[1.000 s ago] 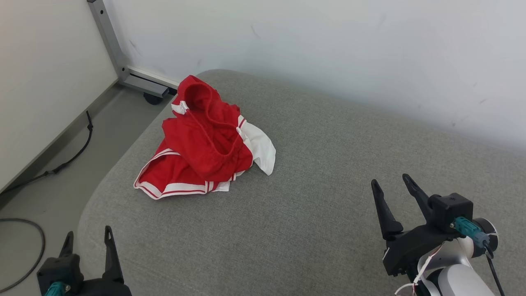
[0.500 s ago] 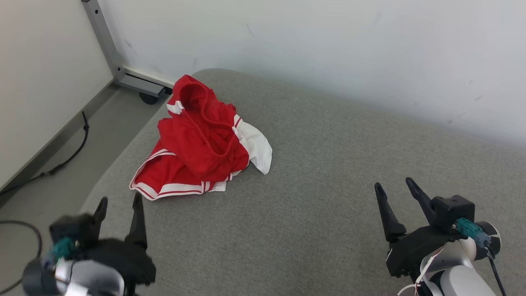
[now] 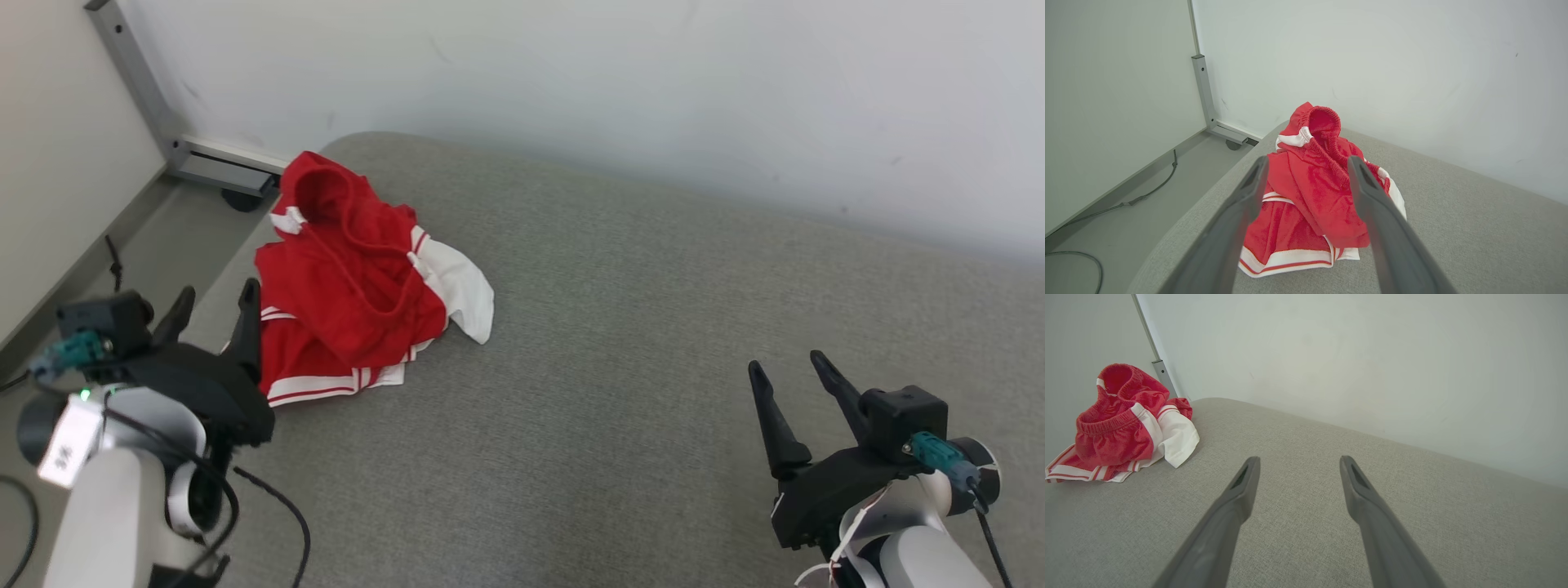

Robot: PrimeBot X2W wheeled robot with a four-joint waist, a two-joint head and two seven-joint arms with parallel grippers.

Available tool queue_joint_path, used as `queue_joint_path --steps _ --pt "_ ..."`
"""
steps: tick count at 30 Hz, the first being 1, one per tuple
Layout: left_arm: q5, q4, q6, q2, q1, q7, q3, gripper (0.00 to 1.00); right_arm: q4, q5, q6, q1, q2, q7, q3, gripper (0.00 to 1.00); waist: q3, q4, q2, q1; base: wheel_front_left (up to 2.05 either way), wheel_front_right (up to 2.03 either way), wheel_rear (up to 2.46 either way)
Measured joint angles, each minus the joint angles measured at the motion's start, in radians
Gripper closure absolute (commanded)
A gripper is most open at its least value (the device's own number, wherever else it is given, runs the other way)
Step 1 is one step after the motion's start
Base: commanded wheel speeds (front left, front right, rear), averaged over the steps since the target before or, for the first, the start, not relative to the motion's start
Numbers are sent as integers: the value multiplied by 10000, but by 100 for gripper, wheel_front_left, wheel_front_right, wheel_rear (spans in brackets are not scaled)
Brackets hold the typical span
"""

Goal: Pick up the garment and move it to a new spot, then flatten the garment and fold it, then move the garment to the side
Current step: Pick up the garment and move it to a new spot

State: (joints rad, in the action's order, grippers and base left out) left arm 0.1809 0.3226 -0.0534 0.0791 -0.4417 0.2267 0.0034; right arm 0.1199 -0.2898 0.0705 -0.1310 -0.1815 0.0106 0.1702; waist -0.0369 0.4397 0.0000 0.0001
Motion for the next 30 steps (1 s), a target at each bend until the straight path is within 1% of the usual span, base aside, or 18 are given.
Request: queue_joint_path --steps 4,5,6,7,10,11,13,16,19,22,26,30 --pt "180 577 -96 123 -652 196 36 0 -54 0 -2 -19 -115 73 -81 0 -104 -245 0 0 0 0 0" --pt "215 1005 -115 176 -1105 318 56 0 -136 0 -2 -31 -163 81 -96 0 -194 -384 0 0 0 0 0" --pt "215 1005 -115 176 -1105 318 56 0 -136 0 -2 -31 -163 81 -96 0 -194 -384 0 0 0 0 0" --pt "240 1223 -186 184 -1338 382 88 0 -173 0 -4 -43 -182 84 -94 0 -245 -442 0 0 0 0 0" --pt "430 1918 -192 174 -2011 552 157 0 -219 0 -15 -192 -222 165 -88 0 -415 -597 0 0 0 0 0" --pt "495 2146 -267 165 -2195 600 174 0 -263 0 -17 -250 -240 169 -90 0 -473 -641 0 0 0 0 0" --pt "640 2520 -274 173 -2440 759 222 0 -307 0 -92 -339 -267 209 -71 0 -594 -729 0 0 0 0 0" --pt "844 3158 -278 186 -2783 1001 303 0 -414 12 -90 -460 -330 267 -71 0 -779 -861 0 0 0 0 0" --pt "821 3703 -353 341 -3217 1237 286 0 -518 15 -104 -475 -433 351 -75 0 -972 -990 1 1 0 0 0" --pt "830 4182 -353 560 -3671 1555 374 0 -596 31 -138 -569 -499 431 -75 0 -1172 -1122 0 1 0 0 0" --pt "834 4880 -353 627 -4063 2176 397 0 -719 56 -178 -817 -660 525 -111 0 -1453 -1288 1 1 0 0 0" --pt "809 5463 -297 688 -4307 2746 337 0 -863 59 -178 -895 -688 610 -128 0 -1739 -1444 0 1 0 0 0"
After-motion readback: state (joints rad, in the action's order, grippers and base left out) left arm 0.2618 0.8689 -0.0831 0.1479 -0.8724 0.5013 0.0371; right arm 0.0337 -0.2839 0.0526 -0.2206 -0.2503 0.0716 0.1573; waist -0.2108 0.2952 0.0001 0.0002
